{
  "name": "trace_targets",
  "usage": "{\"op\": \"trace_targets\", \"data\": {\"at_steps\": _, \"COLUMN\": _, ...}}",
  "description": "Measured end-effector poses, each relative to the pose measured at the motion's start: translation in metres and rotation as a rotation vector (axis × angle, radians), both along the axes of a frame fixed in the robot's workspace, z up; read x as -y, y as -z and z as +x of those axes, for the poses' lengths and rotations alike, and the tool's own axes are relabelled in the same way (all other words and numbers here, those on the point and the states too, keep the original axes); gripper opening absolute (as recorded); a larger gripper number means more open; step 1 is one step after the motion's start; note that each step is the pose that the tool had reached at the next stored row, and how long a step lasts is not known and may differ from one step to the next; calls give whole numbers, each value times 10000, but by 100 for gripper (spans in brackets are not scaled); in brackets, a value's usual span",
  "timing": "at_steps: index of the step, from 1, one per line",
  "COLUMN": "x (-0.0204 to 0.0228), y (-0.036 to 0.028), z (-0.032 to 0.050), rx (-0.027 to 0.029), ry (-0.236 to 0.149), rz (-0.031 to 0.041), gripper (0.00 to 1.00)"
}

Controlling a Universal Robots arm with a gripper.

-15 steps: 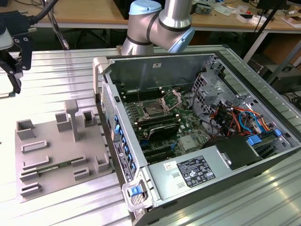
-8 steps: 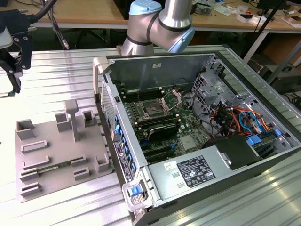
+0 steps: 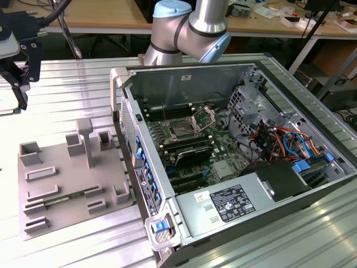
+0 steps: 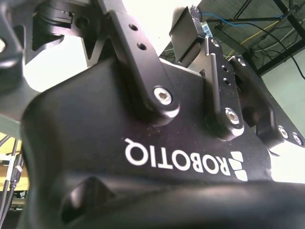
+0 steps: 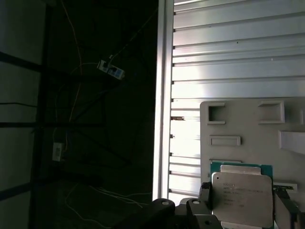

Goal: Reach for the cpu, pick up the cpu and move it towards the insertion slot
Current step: 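Pick up the cpu and move it towards the insertion slot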

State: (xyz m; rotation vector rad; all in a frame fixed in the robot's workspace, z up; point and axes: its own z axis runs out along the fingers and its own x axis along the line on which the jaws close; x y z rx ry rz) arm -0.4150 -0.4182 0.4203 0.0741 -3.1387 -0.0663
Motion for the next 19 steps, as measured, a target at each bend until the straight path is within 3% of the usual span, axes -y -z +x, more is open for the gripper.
{"op": "trace_targets", "data": {"at_steps": 19, "x": 0, "y": 0, "z": 201, "rx": 0, "ry": 1, "rz": 1, "gripper": 55}}
